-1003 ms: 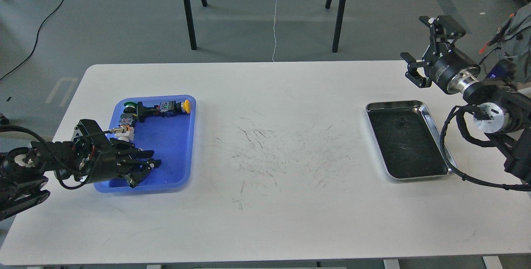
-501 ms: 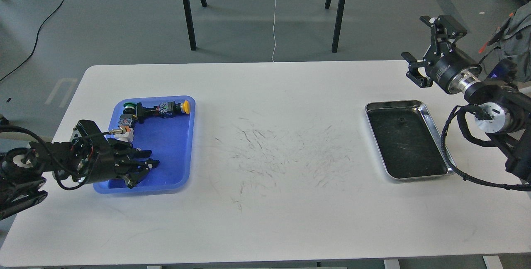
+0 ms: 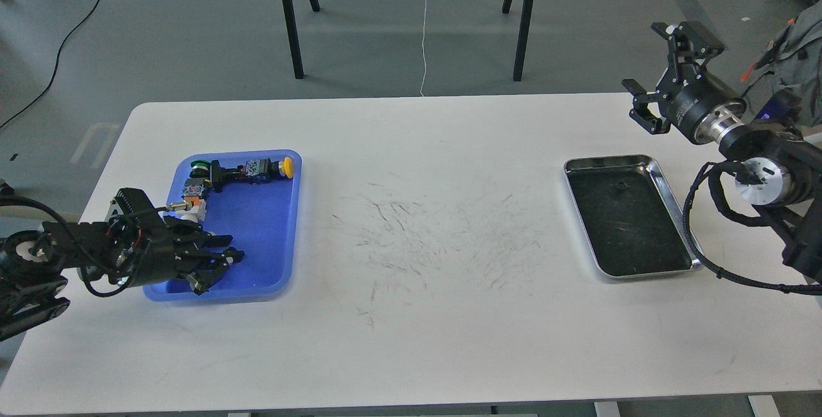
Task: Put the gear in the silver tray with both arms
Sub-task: 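Close the left gripper on the black gear, then lift the gear out of the blue tray with the left gripper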
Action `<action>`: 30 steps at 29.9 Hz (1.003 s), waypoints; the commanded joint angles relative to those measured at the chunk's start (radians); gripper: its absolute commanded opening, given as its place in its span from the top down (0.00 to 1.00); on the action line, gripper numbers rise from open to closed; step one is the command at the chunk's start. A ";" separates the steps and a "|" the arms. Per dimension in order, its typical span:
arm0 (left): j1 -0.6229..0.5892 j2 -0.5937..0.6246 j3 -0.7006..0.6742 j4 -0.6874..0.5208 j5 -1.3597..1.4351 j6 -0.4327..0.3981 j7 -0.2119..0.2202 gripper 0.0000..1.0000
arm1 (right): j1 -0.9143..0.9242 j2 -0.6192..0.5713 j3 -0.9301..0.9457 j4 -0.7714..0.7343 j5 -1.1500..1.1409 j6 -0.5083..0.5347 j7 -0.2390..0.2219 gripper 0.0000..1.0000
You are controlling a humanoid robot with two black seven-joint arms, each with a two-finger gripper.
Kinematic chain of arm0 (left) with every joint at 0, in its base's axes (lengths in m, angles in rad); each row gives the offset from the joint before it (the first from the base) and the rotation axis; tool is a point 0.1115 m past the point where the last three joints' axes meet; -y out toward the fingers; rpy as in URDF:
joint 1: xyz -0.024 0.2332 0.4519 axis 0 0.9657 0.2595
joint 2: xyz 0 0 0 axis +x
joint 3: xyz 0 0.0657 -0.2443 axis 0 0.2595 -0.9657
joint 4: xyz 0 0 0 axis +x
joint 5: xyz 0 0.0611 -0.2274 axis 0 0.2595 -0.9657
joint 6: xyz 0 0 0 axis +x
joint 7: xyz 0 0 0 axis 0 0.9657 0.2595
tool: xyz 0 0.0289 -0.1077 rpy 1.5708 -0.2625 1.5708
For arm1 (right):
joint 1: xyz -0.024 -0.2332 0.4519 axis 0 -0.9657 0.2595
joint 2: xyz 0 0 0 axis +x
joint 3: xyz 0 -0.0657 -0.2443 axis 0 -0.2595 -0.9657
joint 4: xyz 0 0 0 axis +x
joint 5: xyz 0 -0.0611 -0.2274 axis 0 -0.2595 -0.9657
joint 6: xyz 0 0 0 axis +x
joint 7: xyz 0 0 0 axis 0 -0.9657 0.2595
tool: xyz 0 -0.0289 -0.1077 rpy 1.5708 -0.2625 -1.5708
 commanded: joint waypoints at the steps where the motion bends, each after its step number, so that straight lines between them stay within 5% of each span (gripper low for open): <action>1: -0.001 0.000 0.035 0.001 0.001 0.001 0.002 0.70 | 0.000 0.000 0.000 0.000 -0.001 -0.002 0.000 0.02; 10: -0.009 -0.004 0.031 -0.004 0.002 0.008 0.002 0.81 | -0.001 -0.005 0.000 0.000 -0.001 0.000 0.000 0.02; 30: -0.151 0.077 0.014 -0.099 -0.009 0.003 0.002 0.81 | -0.003 -0.005 0.000 -0.008 -0.001 0.000 0.001 0.02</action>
